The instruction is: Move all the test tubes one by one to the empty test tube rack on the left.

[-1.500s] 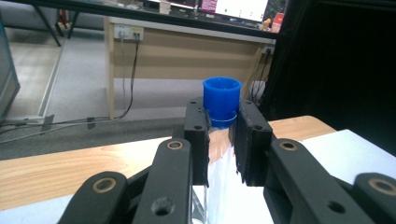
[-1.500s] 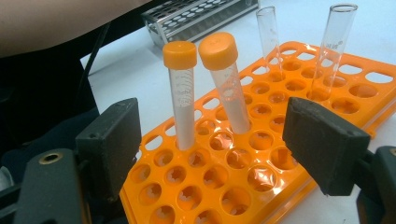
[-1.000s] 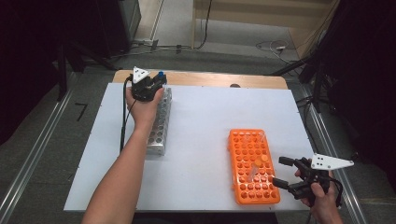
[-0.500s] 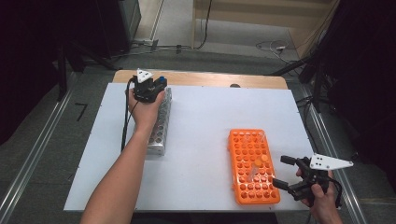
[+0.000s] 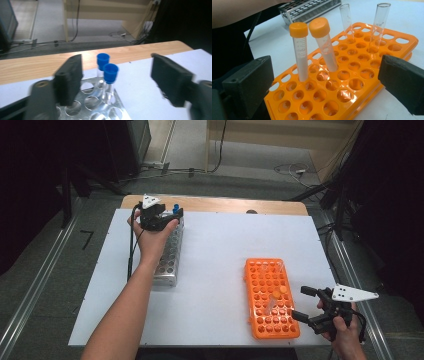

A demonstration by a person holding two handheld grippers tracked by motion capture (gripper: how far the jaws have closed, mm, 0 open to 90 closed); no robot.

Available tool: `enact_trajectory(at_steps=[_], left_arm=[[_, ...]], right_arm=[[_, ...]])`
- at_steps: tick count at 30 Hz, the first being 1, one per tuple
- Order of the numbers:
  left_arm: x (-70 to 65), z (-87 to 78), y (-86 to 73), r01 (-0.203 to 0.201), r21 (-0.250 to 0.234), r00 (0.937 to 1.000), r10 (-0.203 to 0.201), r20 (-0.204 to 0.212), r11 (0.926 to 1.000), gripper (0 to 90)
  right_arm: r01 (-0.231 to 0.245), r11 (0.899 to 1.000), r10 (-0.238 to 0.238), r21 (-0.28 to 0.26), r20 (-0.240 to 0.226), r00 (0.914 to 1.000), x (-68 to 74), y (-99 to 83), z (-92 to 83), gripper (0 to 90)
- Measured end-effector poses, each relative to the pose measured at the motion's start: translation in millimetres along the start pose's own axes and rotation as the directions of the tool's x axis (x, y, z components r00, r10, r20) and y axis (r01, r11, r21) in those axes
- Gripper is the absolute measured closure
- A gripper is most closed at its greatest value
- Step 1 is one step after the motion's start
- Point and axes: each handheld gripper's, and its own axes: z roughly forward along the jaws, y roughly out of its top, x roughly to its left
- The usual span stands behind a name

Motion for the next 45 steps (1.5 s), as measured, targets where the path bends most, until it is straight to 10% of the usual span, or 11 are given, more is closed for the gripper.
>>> enact_trajectory(at_steps=[6,18,33,45], left_arm=[[-11.8,-18.4,-2.2,-0.018,0.0,0.9969,0.018,0.077,0.9998,2.8],[-43.4,-70.4,-14.8,-0.047,-0.05,0.9795,0.055,0.194,0.9977,0.0],[-87.9,-128.5,-41.8,-0.096,-0.088,0.9627,0.115,0.245,0.9915,0.0],[-111.9,-141.9,-75.5,-0.109,-0.053,0.9483,0.119,0.294,0.9927,0.0]], right_arm=[[-0.005,1.0,0.005,0.003,0.002,1.0,0.3,0.8,3.2,0.0],[-0.015,1.0,0.015,0.009,-0.008,0.9999,4.0,3.3,8.8,5.0],[-0.001,0.999,0.004,0.052,-0.064,0.9979,20.7,3.3,17.2,16.4],[-0.002,0.997,0.009,0.083,-0.091,0.9958,25.6,0.8,26.9,26.4]])
